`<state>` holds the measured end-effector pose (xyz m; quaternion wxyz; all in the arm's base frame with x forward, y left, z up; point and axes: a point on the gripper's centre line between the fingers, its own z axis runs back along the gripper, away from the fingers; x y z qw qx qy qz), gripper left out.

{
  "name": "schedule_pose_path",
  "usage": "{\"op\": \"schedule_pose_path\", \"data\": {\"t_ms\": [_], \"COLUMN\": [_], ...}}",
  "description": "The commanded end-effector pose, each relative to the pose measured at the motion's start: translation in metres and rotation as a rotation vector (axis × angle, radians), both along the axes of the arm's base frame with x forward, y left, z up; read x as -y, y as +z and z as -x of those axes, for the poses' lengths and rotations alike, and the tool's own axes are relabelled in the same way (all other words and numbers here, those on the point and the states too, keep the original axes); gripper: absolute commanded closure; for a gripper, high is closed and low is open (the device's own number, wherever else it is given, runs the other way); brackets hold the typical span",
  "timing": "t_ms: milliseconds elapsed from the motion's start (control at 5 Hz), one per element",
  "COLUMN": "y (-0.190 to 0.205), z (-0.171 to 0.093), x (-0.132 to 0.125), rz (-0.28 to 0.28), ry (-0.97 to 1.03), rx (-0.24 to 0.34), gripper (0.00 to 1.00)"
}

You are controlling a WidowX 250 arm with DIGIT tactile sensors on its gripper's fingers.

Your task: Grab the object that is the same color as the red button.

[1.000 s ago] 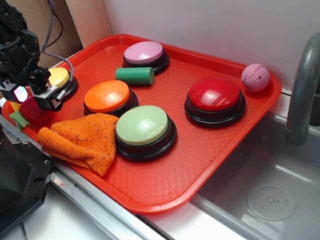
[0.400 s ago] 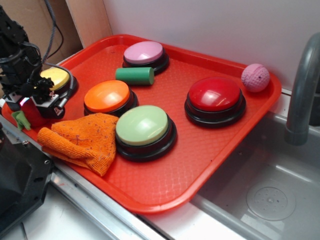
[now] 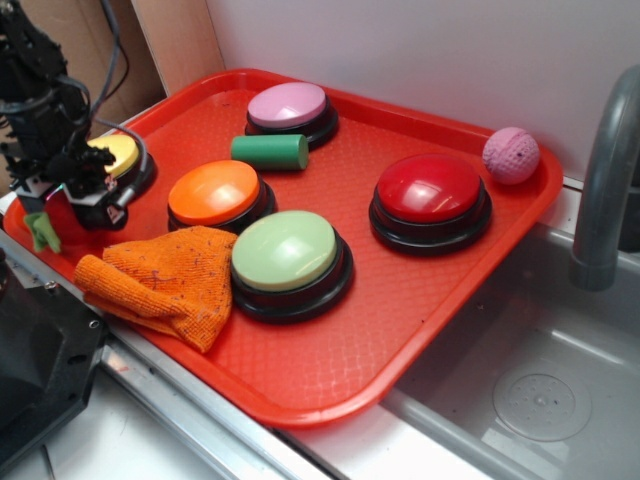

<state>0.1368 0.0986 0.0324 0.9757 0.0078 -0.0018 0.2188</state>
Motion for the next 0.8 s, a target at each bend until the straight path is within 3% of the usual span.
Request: {"op": "schedule_pose_path", "data": {"t_ms": [0, 400, 600], "y": [0.076, 0.131, 0.144], "z": [-0.046, -0.079, -0.084], "x": [0.038, 0.107, 0.129], "rz": [0.102, 0.141, 0.137], "ry": [-0.169, -0.386, -0.465], "rx": [0.061, 0.140, 0.143], "gripper": [1.00, 1.00, 1.00]}}
